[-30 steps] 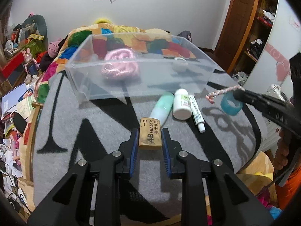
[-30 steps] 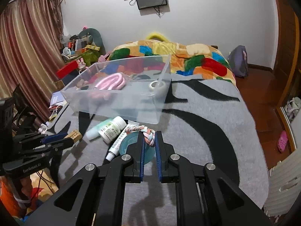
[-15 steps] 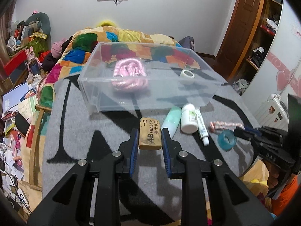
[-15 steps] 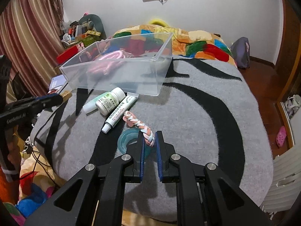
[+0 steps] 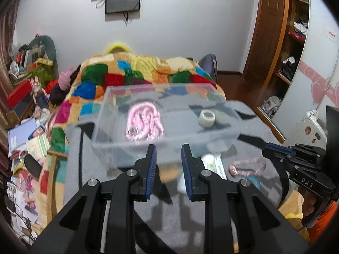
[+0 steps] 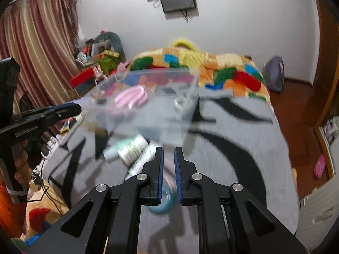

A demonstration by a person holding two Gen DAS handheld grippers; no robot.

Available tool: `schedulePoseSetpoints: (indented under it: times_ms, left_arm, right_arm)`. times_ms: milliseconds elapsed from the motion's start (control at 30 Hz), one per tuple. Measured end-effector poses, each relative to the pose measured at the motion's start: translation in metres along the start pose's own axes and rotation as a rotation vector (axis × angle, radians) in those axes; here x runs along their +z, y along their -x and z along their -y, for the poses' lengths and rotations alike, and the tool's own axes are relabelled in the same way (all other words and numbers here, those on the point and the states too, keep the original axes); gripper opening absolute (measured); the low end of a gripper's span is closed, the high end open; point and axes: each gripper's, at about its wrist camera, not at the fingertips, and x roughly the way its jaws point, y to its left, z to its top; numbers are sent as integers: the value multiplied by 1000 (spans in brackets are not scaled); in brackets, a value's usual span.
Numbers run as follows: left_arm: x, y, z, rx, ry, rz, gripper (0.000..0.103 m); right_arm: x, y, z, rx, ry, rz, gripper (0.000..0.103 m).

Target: Organize objects

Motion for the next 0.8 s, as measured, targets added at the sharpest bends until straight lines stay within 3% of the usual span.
schedulePoseSetpoints:
  times_ms: [167,233,300,333,467,633,733,767,800]
  left_arm:
    - [20,1,-3,-6,-11,26,24]
    - [26,-3,-6,-8,-11,23,24]
    - [31,-9,-10,-14,-7,8,24]
    - [31,-12,-11,-22,-6,-3,24]
    - [18,-17,-10,-52,-9,-39,24]
    - [-14,-27,6,-90,-49,-123,32]
    - [-34,-29,21,-109,-81,-156,50]
    - [-39,-30,27,-118,-89,-165,57]
    - [-44,-31,31,-127,-97,-175,59]
  right_arm:
    - [18,-7,-10,-19,61,19,11]
    - [16,-18,-11,-34,82,-28,27]
    - [9,-32,-8,-30,89,-89,56]
    - [4,-38,-7,-28,93,-106,58]
    - [-10,-57,-4,-82,135,-168,58]
    - [-18,-75,8,-50,103,-248,56]
    - [-19,-72,7,-46,115,-233,33]
    - [-20,-71,7,-50,121,-231,19]
    - [-20,-71,7,-50,120,-233,13]
